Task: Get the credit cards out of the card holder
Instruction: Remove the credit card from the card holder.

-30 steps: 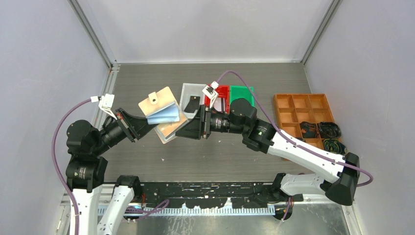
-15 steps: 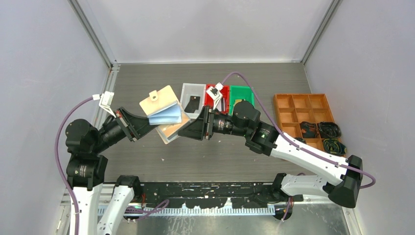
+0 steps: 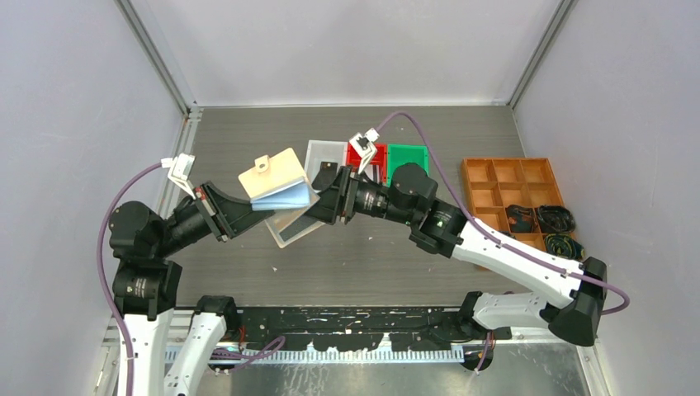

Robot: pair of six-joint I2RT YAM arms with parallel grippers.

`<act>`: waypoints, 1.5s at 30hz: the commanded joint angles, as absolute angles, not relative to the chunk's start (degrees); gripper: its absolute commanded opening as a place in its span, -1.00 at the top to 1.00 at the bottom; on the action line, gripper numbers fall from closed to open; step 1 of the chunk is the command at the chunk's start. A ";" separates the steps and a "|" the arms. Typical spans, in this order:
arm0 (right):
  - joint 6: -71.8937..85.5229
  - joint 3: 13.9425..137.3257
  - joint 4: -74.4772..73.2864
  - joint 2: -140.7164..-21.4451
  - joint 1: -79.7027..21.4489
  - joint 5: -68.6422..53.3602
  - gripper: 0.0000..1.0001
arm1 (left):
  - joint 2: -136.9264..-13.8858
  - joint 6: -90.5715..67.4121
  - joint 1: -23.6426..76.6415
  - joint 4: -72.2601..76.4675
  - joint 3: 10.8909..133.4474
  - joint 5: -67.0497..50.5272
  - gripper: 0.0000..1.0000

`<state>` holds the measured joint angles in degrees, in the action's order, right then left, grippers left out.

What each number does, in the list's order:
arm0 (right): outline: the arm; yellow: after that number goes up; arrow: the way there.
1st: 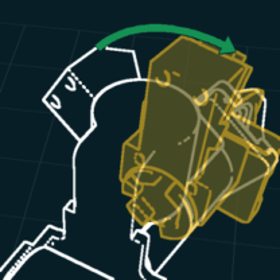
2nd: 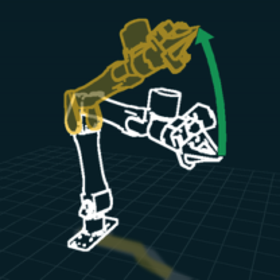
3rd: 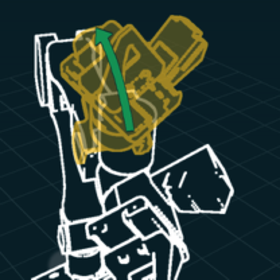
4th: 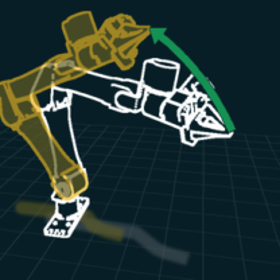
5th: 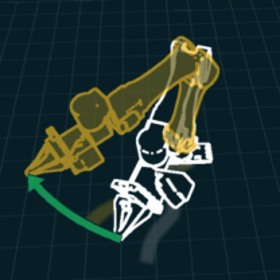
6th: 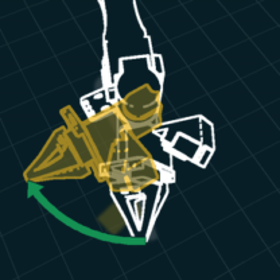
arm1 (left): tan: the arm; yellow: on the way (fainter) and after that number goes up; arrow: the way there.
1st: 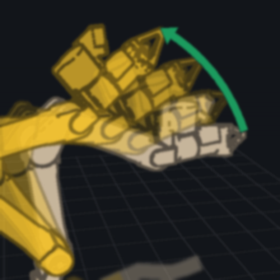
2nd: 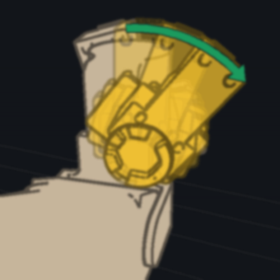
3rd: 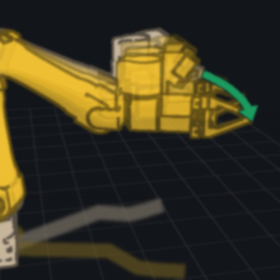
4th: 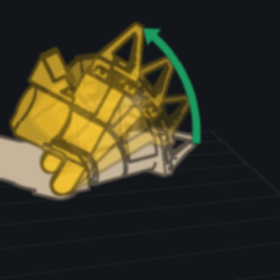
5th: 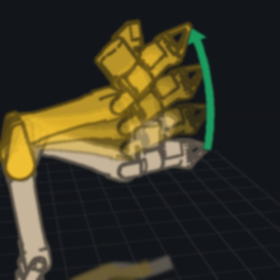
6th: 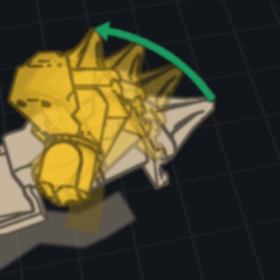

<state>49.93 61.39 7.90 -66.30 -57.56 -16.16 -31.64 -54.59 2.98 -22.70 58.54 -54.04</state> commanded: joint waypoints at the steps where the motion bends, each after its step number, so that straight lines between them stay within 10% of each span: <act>1: 48.86 67.80 13.17 -69.15 -57.48 -20.25 -0.18 | -32.02 -57.20 3.03 -17.06 58.18 -57.97 1.00; 9: 53.88 68.00 14.27 -70.44 -57.47 -22.88 0.52 | -33.06 -46.19 3.05 -25.07 60.00 -59.69 -0.17; 19: 52.50 69.55 -1.08 -66.56 -57.46 -19.66 0.97 | -34.00 -28.88 3.02 -27.89 70.50 -54.89 -0.23; 30: 49.52 87.17 -35.08 -74.81 -59.18 -6.34 0.99 | -21.97 -1.59 3.01 -32.57 58.90 -52.57 -0.24; 45: 48.73 100.49 -41.46 -86.88 -64.75 -1.17 0.99 | -16.42 5.69 1.53 -36.28 51.92 -55.57 -0.46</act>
<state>48.97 96.16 -42.72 -86.78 -64.29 -3.01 -17.74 1.61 2.26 -34.72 51.42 -53.63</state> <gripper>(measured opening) 0.235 0.723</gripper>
